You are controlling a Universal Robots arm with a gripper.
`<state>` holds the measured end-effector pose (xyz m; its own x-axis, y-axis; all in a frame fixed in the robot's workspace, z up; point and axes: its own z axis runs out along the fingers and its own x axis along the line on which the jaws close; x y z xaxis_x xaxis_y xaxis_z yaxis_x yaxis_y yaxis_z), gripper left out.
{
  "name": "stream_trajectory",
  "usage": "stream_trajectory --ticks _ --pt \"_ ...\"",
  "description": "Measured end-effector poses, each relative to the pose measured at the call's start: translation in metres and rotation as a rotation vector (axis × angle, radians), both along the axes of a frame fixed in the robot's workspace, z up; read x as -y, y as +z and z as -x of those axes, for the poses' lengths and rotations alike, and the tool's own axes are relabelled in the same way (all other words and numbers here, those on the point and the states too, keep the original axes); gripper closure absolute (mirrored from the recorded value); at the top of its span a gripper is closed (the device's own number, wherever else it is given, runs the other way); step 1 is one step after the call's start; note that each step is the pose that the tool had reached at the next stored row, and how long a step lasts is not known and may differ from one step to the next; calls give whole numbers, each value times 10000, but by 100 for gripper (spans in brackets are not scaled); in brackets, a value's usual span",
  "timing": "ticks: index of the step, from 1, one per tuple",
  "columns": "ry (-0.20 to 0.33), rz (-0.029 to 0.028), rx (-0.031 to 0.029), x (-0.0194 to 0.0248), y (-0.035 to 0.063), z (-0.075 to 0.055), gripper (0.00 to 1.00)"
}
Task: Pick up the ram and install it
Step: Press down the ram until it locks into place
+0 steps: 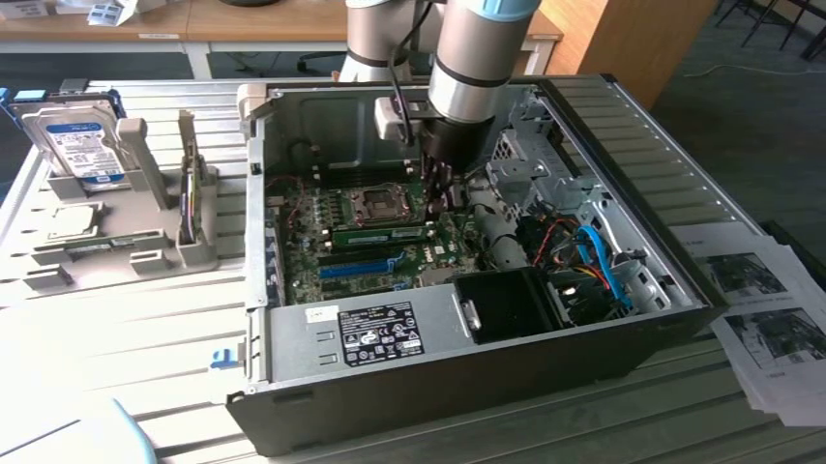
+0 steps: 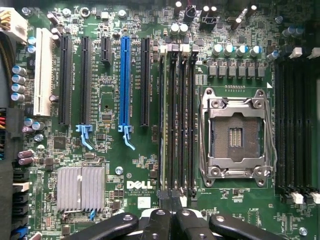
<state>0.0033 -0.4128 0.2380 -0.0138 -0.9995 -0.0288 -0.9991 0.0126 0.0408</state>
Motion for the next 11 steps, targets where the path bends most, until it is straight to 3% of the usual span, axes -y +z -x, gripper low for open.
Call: stream_trajectory --ticks 11 --pt "1 0 0 0 3 10 91"
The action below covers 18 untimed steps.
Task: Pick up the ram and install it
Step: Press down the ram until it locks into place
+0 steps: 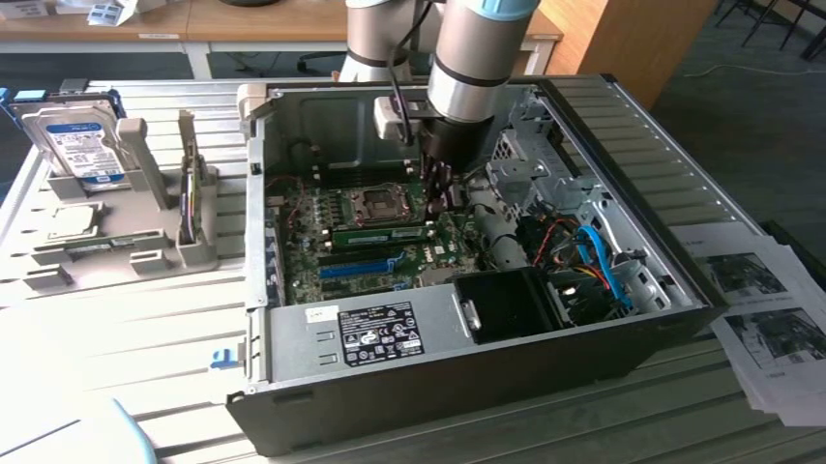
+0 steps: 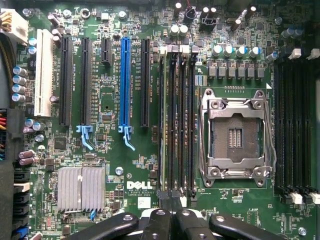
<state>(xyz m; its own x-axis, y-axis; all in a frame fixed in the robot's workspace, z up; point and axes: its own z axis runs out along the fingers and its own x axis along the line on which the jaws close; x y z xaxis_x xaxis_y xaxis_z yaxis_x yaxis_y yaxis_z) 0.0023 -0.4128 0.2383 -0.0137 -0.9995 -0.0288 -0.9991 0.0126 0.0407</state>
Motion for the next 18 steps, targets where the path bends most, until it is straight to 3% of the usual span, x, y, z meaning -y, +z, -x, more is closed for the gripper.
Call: stream_trajectory --ticks 7,18 --pt "0 1 24 0 0 66 91" --pt "0 1 141 0 0 198 91"
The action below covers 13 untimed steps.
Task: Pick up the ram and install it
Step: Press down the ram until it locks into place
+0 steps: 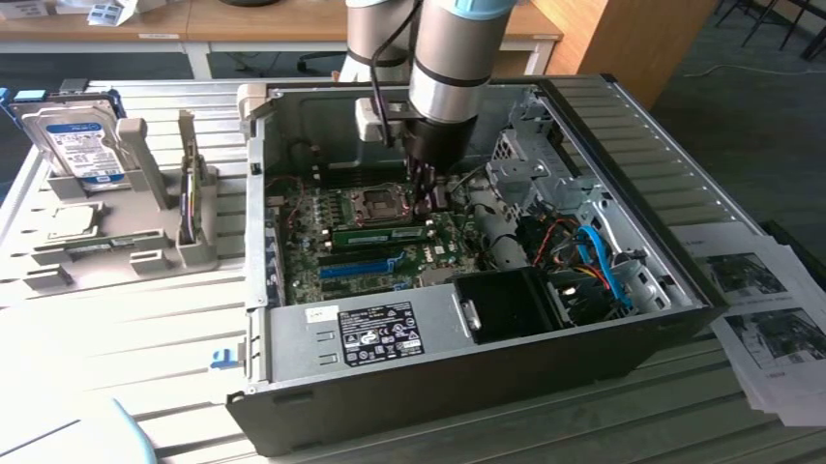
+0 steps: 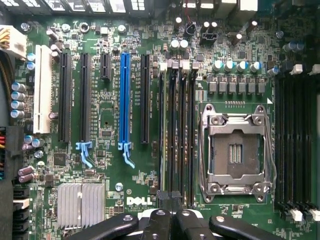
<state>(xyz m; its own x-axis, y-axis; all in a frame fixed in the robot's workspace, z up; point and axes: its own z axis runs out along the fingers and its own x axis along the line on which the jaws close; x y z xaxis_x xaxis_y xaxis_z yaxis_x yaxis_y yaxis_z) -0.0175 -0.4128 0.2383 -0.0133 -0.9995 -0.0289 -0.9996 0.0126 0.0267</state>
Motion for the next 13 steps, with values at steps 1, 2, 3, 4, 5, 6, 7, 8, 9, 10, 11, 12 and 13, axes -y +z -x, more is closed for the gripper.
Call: stream_trajectory --ticks 1,2,3,4,5,6,7,8,9,10,11,12,13 --pt "1 -1 14 0 0 12 91" --pt "0 -1 30 0 0 25 91" --pt "1 0 44 0 0 38 91" --pt "1 -1 61 0 0 53 91" --pt "0 0 76 0 0 65 91" --pt "0 -1 91 0 0 77 91" --pt "0 0 104 0 0 89 91" --pt "-1 -1 117 0 0 100 91" --pt "0 0 130 0 0 110 91" --pt "0 -1 141 0 0 120 91" --pt "0 -1 156 0 0 132 91" --pt "0 0 171 0 0 142 91" --pt "1 0 186 0 0 151 91"
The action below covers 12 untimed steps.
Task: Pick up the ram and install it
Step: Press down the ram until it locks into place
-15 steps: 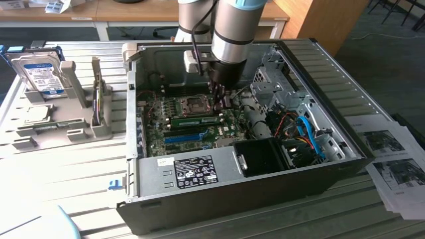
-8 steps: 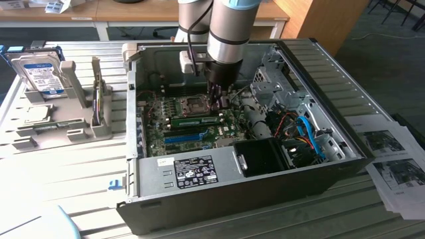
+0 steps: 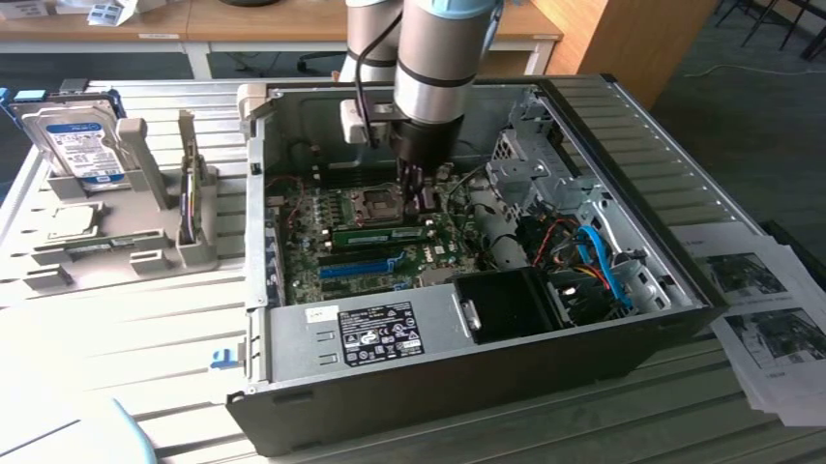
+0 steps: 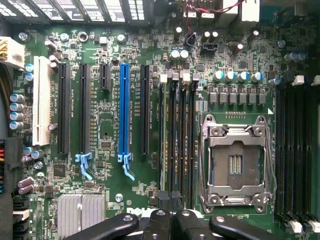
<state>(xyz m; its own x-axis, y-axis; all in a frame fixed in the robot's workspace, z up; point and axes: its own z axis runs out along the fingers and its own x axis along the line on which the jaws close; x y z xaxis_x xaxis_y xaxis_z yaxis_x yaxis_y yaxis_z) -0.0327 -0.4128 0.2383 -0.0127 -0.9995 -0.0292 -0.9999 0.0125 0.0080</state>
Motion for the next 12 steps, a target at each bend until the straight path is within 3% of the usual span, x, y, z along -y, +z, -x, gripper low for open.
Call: stream_trajectory --ticks 12 --pt "-1 0 168 -2 5 78 91"
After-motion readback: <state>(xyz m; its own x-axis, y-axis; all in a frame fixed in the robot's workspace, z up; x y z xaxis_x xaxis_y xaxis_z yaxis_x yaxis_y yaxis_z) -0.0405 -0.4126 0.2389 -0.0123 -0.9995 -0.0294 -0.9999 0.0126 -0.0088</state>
